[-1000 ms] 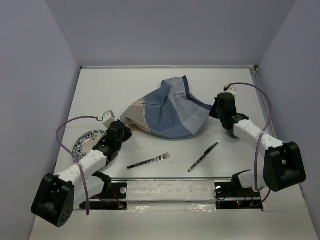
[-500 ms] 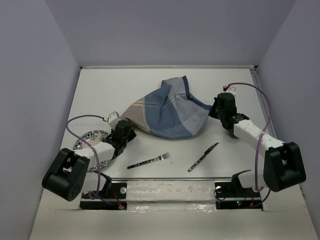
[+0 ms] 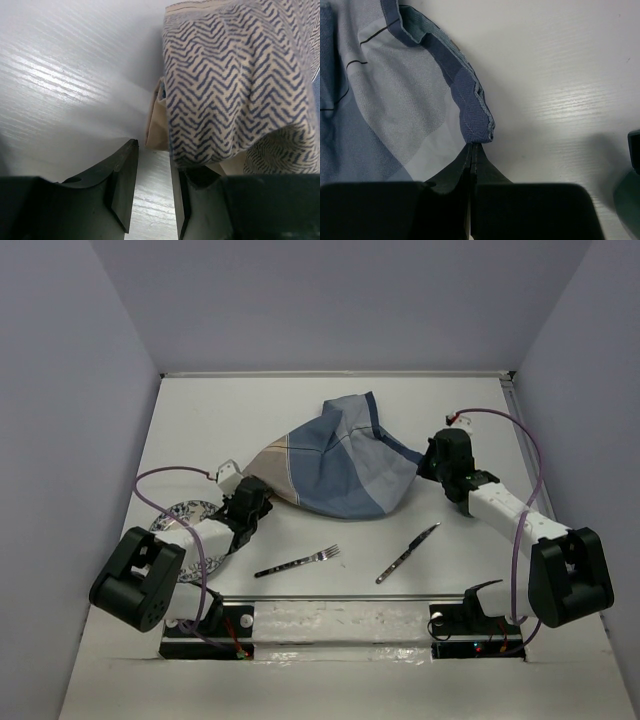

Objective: Set the dinner table for one person

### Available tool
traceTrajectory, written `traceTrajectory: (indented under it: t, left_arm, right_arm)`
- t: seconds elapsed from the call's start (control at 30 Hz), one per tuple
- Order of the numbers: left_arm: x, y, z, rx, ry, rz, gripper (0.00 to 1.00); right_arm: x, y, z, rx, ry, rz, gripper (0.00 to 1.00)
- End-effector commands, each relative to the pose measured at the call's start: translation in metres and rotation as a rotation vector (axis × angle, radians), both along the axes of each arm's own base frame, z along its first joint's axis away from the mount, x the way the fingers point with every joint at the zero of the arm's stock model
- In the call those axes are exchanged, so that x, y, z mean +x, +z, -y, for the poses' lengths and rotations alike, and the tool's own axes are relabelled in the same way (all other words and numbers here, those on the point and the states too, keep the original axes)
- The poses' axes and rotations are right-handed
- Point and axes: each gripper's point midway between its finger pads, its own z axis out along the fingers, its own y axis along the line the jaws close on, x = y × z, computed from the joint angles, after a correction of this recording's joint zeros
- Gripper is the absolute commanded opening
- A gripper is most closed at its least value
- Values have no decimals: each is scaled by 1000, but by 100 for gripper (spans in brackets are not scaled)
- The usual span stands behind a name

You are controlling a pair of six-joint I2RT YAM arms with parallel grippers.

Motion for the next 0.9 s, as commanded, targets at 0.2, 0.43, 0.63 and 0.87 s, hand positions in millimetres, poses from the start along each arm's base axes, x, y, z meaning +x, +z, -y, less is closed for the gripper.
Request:
traceTrajectory:
  t: [0.2,0.43,0.63,0.87]
  left_arm:
    - [22,19,4,36,25,68,35]
    - [25,20,5,54,6,80,8]
    - [29,51,9,125,-68,147,0]
    - [16,130,-3,85,-50,331,0]
  right_arm:
    - [7,23,-10,46,29,88,0]
    - [7,25,-10,50,32,95,0]
    - [4,42,-11,49,53,131,0]
    - [-12,86,-14,89,90,201,0]
